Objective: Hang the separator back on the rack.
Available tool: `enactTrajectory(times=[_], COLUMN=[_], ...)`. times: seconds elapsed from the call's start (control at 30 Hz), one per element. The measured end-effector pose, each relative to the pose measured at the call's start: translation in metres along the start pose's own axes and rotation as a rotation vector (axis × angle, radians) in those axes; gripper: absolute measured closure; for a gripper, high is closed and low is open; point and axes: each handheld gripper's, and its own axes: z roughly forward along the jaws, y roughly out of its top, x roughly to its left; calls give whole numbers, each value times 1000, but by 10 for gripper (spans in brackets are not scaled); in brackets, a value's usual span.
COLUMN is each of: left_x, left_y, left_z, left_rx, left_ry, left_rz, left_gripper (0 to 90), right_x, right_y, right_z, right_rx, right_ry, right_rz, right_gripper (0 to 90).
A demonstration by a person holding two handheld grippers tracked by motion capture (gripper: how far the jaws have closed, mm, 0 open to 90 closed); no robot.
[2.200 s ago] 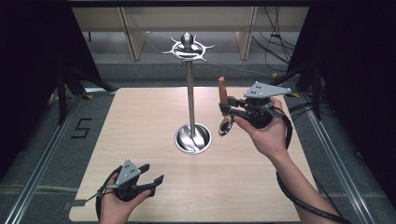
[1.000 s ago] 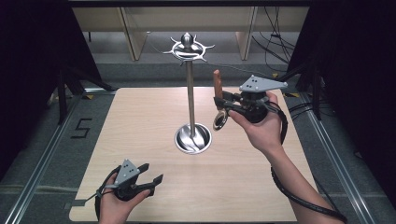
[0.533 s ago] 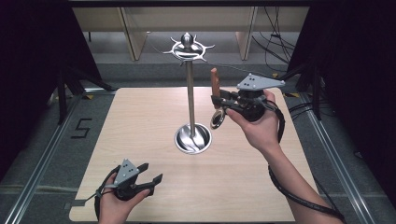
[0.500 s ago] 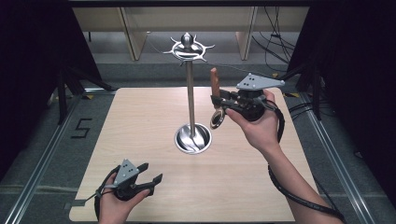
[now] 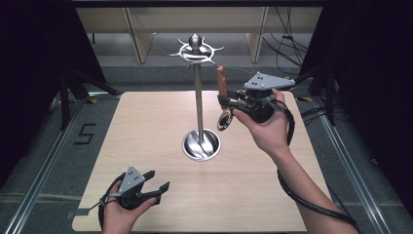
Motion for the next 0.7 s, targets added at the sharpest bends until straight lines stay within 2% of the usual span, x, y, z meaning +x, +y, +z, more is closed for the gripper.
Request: enactTrajectory(times=[0.13,0.23,0.27,0.3,0.4,0.43,0.5,0.57,0.63,0.67,0.7], left_x=[0,1,1,1,0,1,0,1,1,1,1], left_y=[1,0,0,0,0,0,1,1,1,1,1], left_z=[-1,-1,-1,-1,0,0,-1,-1,-1,-1,-1], left_rx=[1,1,0,0,-2,-2,1,0,0,0,-1], left_ry=[4,3,1,1,1,-1,3,1,1,1,0], left_rz=[13,13,13,13,2,14,14,14,14,14,13], left_gripper=[333,333,333,333,333,333,333,333,333,333,333], right_x=[0,-1,0,-2,-2,-2,-1,-3,-2,-4,-4], right_y=[1,3,4,5,6,6,7,8,9,10,10], right_z=[1,0,0,0,1,1,3,2,3,3,4], right_rx=[0,-4,-6,-10,-7,-10,-8,-10,-12,-12,-13], right_ry=[-4,-9,-8,-12,-15,-12,-7,-14,-20,-18,-8], right_rz=[15,-7,14,-10,-10,-9,3,-5,17,-2,10], right_gripper=[686,686,686,686,686,686,686,686,686,686,685])
